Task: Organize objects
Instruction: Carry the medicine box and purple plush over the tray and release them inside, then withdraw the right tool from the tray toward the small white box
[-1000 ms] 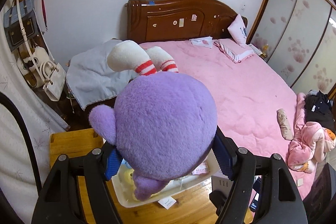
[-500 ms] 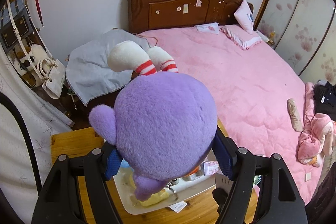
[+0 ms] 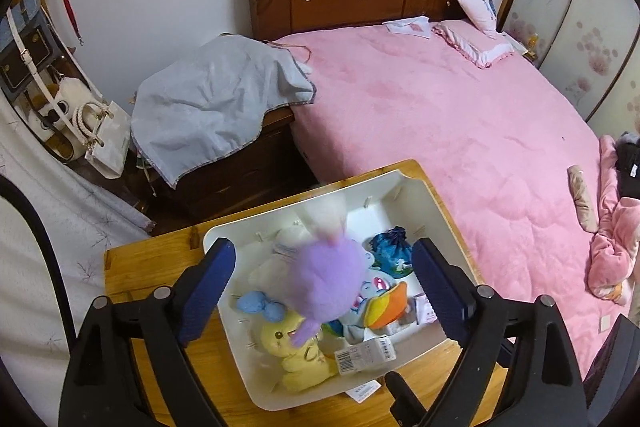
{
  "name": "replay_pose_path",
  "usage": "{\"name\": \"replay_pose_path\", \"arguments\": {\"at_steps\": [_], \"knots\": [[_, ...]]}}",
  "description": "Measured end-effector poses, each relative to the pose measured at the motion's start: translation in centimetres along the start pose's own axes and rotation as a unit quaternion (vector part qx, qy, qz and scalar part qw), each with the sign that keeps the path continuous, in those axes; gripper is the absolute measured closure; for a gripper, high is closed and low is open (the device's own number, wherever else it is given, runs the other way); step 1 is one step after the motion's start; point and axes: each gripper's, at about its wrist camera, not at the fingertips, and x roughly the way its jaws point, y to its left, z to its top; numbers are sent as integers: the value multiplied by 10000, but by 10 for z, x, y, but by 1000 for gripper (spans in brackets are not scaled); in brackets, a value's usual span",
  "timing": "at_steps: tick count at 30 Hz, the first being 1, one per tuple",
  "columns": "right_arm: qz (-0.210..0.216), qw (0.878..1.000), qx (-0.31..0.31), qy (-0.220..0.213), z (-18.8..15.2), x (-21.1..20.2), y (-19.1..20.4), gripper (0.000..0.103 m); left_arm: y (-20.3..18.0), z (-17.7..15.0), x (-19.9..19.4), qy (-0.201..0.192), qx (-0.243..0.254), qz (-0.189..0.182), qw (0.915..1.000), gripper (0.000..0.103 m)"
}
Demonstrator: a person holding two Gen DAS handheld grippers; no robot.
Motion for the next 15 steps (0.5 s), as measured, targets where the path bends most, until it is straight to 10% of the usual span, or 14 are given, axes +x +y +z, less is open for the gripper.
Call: {"name": "replay_pose_path", "arguments": {"at_steps": [15], "knots": [[79, 9999, 5, -142, -11, -8, 9, 23, 6, -14, -21, -221, -112, -206, 9995, 9]]}}
